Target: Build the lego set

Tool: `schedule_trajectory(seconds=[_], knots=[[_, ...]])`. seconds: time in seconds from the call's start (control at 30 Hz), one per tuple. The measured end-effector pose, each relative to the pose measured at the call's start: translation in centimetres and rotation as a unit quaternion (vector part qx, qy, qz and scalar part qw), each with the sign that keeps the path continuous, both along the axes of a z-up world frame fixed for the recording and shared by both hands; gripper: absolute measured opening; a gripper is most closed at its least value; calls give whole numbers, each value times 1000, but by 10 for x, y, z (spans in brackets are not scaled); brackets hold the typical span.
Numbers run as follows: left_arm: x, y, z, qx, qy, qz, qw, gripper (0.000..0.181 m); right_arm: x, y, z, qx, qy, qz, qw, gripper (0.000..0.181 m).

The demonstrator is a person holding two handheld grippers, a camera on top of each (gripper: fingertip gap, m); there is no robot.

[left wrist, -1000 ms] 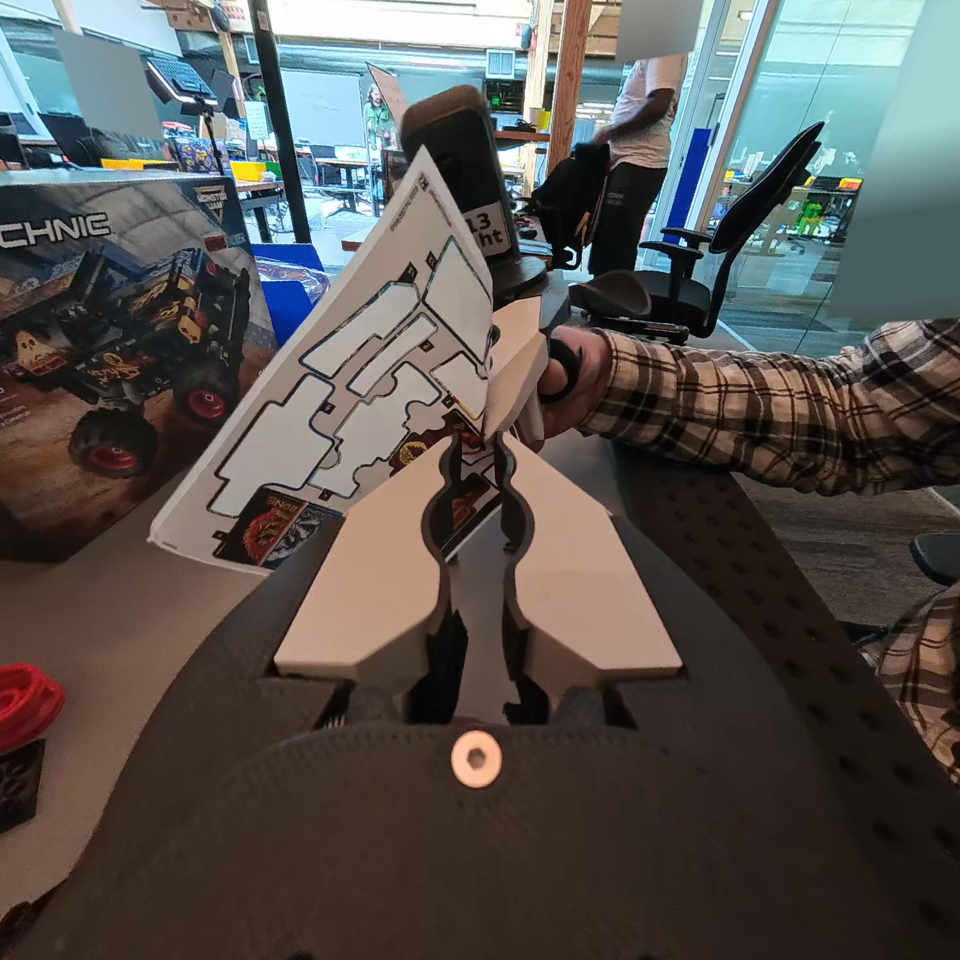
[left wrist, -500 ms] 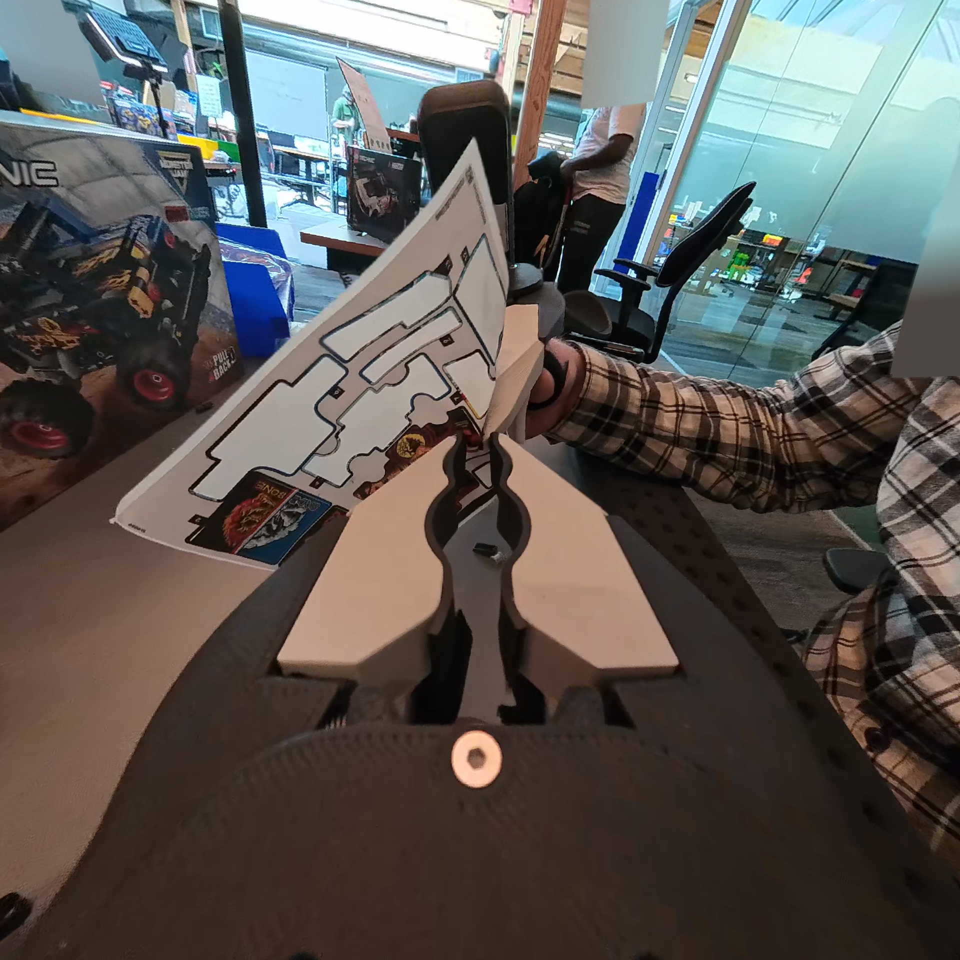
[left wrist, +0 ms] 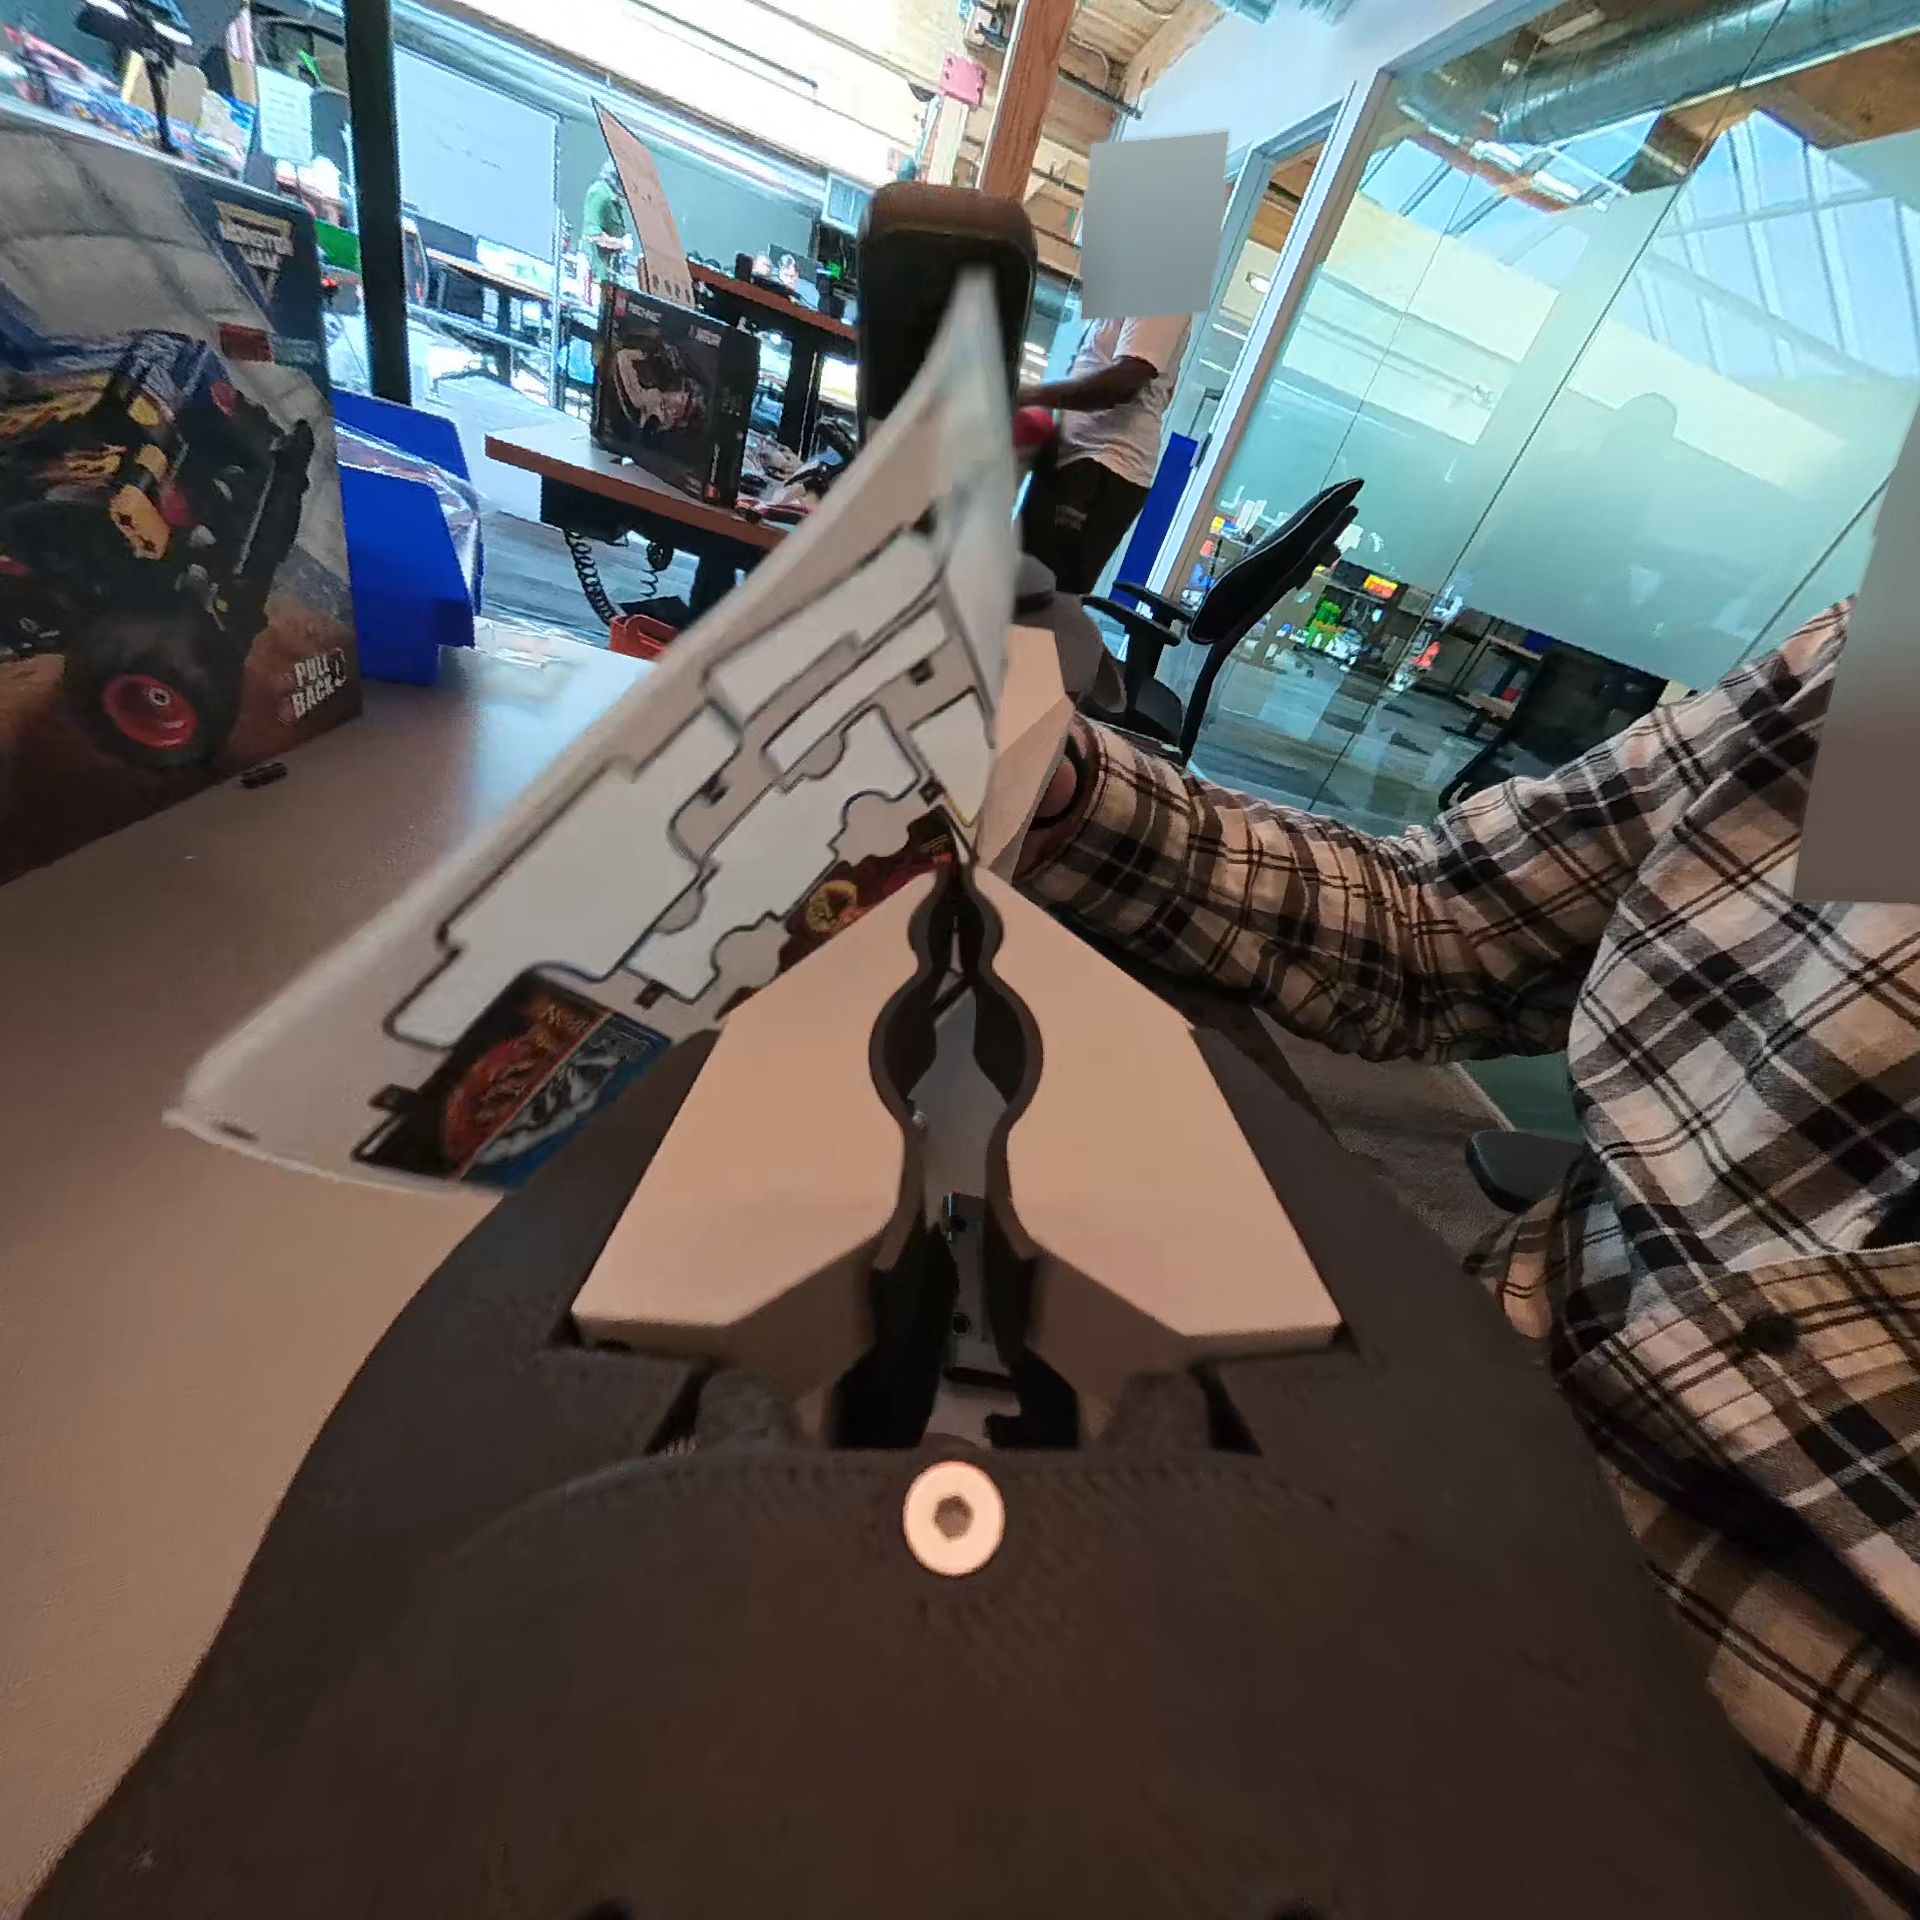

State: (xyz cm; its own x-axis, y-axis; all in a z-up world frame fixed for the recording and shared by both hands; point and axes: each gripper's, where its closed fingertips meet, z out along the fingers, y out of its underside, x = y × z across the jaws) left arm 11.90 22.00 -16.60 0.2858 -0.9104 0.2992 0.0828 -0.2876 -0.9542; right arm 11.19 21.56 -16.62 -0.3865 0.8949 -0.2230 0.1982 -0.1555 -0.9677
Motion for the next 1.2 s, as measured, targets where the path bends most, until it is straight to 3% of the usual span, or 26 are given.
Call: schedule_trajectory(seconds=[0.3, 0.77, 1.03, 1.2], knots=[[-1, 1, 0, 4, 10, 6, 1000, 0, 0, 3, 1, -7, 1, -4, 1000, 0], [-16, 9, -2, 3, 60, 54, 997, 0, 3, 40, -5, -76, -10, -62, 995, 0], [-33, 11, 6, 7, 71, 82, 994, 0, 3, 70, -23, -120, -44, -119, 985, 0], [-34, 12, 6, 12, 79, 88, 993, 0, -1, 90, -53, -99, -108, -181, 972, 0]])
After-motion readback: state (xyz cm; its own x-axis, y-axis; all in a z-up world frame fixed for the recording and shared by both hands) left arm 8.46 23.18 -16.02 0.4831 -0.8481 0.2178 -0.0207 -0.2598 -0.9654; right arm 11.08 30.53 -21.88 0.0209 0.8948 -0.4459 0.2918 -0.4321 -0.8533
